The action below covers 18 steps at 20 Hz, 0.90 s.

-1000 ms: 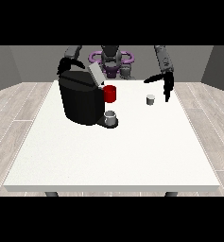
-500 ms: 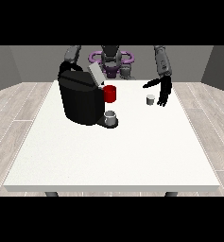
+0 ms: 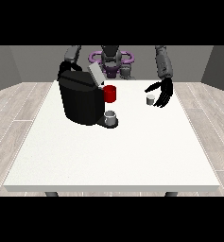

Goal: Insert the coffee pod into the coffee machine and close the lid

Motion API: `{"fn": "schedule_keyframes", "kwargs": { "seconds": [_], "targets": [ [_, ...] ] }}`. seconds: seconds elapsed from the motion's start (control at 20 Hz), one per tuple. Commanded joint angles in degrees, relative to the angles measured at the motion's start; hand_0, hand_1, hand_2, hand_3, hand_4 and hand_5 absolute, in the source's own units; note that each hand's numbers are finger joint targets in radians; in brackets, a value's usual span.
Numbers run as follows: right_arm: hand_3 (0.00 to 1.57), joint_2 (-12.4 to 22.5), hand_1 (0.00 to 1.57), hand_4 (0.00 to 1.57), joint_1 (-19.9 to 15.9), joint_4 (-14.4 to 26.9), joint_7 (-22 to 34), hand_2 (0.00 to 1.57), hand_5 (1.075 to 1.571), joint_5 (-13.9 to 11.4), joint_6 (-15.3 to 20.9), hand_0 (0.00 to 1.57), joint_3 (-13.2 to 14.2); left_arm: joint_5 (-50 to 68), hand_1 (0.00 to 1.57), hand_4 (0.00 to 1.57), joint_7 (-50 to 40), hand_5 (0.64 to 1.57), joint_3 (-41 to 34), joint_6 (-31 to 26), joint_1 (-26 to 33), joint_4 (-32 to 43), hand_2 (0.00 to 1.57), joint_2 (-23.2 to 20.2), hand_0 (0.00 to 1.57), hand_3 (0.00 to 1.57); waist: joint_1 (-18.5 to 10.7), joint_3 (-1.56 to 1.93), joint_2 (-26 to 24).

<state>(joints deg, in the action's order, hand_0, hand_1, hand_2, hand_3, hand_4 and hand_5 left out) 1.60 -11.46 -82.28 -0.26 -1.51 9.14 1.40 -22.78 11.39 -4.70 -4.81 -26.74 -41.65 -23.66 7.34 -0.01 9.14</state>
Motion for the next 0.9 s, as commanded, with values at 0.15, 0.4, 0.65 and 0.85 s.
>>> {"fn": "schedule_keyframes", "kwargs": {
  "seconds": [0.15, 0.4, 0.65, 0.85],
  "targets": [
    [0.0, -0.78, 0.0, 0.48, 0.72, 2.09, -1.97, 0.0, 1.571, 0.7, -0.33, 0.0, 0.05, -6.4, 0.65, 0.0, 2.96, 1.571, 2.51, 4.84, -0.81, 2.79, 0.79, -0.27, 0.65, 0.53, -0.3, 0.0, -0.45],
    [0.0, 0.04, 0.0, 0.49, -1.75, 2.52, 0.6, 0.0, 1.571, 0.91, 0.91, 0.0, 1.64, -7.7, 0.69, 0.29, 5.76, 1.571, 1.31, 10.77, -2.75, 5.58, 0.85, 2.18, 0.69, 0.65, -0.43, -0.01, 0.57],
    [0.0, -1.54, 0.0, 0.49, -1.51, 2.2, -2.55, 0.0, 1.571, 1.14, 2.6, 0.0, -1.91, -10.25, 0.92, 0.36, 5.51, 1.571, 1.03, 13.41, -6.16, 8.4, 1.04, 0.78, 0.92, 0.83, 0.75, 0.0, 2.05],
    [0.0, -0.32, 0.0, 0.52, -1.62, 1.89, -3.92, 0.0, 1.571, 2.82, -0.98, 0.0, 1.03, -12.65, 0.9, 0.31, 7.29, 1.571, 1.6, 15.64, -5.47, 10.35, 1.01, -0.26, 0.9, 0.78, 2.16, -0.01, 3.42]
  ]
}}
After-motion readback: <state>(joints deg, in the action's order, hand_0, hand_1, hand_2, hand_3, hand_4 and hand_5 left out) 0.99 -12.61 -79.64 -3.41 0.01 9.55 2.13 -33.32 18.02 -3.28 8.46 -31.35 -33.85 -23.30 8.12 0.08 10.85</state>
